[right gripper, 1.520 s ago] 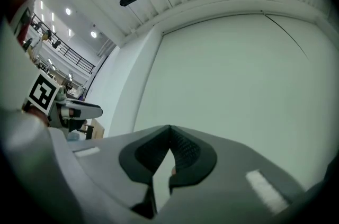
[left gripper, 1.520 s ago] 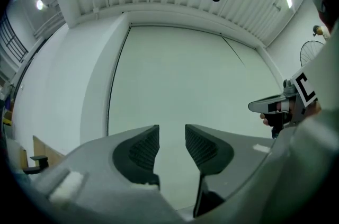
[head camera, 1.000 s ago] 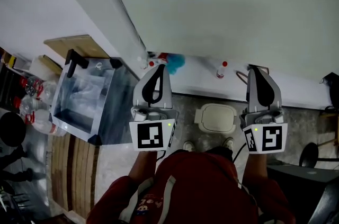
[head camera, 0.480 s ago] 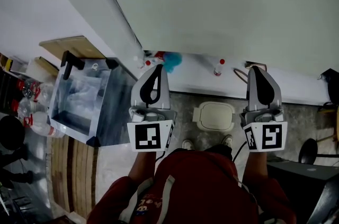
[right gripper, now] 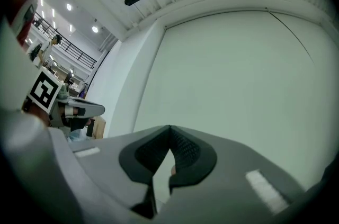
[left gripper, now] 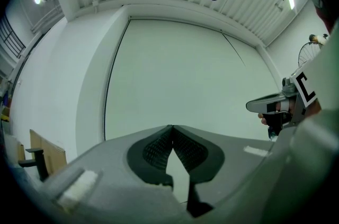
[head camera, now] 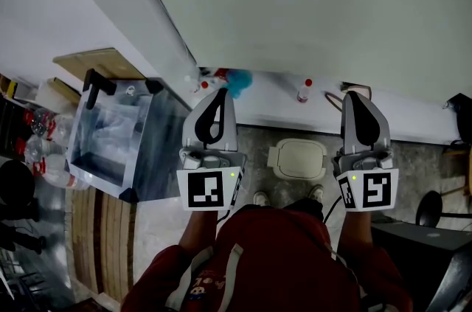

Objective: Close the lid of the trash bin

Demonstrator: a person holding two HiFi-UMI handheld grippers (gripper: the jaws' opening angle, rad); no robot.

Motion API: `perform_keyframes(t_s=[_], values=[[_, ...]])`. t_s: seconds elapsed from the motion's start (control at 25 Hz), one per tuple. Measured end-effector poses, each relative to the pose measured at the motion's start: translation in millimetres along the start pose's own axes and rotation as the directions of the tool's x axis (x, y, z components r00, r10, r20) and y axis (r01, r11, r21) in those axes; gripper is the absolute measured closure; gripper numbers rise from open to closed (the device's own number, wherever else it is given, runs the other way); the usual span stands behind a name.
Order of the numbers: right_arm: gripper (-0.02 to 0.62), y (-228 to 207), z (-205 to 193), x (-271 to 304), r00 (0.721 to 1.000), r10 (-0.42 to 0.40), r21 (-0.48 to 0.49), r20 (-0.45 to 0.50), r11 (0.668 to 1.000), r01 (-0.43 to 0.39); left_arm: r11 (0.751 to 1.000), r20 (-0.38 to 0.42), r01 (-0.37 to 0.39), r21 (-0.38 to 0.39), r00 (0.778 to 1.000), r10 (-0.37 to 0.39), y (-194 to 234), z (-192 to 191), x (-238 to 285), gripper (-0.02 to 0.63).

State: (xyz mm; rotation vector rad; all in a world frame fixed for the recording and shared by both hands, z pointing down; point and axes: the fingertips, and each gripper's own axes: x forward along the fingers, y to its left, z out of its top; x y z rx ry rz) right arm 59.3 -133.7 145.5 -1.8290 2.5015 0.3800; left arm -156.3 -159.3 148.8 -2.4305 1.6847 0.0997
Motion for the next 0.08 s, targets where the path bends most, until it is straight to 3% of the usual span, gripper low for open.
perform_keyframes(t_s=[0.08], values=[[0.595,-0.2,-0.5,-0.3,1.0,0.003,0.002,0.001,1.0,-0.003,1.0,0.005,0.002,-0.001,1.0,-0.002,-1.9,0.6,1.3,0.601]])
